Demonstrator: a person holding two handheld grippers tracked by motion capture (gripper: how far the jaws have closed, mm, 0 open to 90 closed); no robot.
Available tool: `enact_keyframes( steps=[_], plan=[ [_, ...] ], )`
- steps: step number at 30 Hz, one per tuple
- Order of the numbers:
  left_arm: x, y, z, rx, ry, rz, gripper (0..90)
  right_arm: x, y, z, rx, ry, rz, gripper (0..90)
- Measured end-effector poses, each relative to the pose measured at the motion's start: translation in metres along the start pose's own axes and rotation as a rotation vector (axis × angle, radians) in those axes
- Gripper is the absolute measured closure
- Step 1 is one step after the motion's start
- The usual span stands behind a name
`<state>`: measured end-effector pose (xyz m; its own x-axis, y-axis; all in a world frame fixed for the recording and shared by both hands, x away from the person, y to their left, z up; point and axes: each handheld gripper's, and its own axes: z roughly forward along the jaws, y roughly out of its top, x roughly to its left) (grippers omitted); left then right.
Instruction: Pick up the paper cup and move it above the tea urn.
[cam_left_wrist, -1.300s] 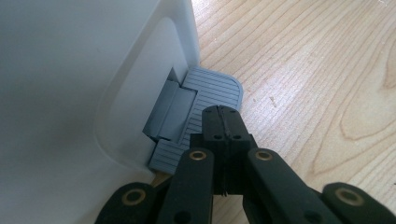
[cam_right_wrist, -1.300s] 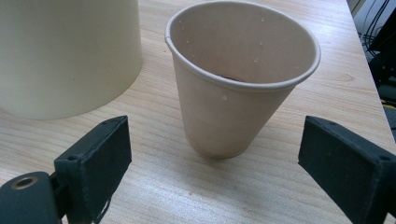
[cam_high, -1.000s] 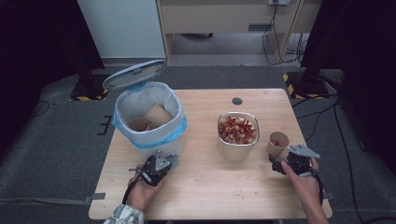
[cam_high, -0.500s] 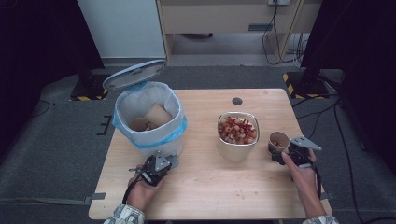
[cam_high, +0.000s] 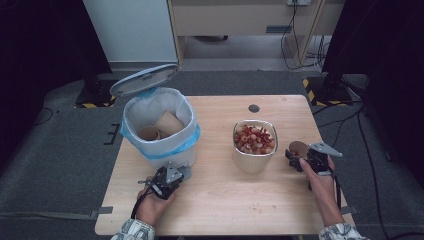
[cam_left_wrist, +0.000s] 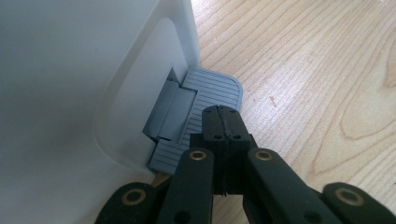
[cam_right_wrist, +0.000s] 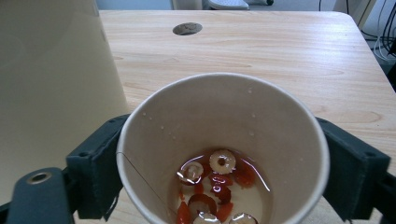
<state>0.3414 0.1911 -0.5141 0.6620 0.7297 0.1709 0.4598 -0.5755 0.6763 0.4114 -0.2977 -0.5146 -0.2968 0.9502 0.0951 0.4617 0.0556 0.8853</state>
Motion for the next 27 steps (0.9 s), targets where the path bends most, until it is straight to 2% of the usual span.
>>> enact_keyframes(
  steps=[15, 18, 23, 27],
  plan=[
    [0.0, 0.0, 0.0, 0.0, 0.0, 0.0, 90.0, -0.0005, -0.003, 0.0044, 0.005, 0.018, -0.021, 22.6],
    [0.0001, 0.0, 0.0, -0.001, -0.001, 0.0, 90.0, -0.0029, -0.0035, 0.0032, 0.002, 0.036, -0.028, 28.0],
    [0.0001, -0.0001, 0.0, 0.0, -0.001, 0.0, 90.0, -0.0027, -0.0006, -0.0015, -0.038, 0.061, -0.058, 30.1],
    [0.0, 0.0, 0.0, 0.0, 0.0, 0.0, 90.0, -0.0005, 0.0011, -0.004, -0.045, 0.065, -0.075, 30.6]
  ],
)
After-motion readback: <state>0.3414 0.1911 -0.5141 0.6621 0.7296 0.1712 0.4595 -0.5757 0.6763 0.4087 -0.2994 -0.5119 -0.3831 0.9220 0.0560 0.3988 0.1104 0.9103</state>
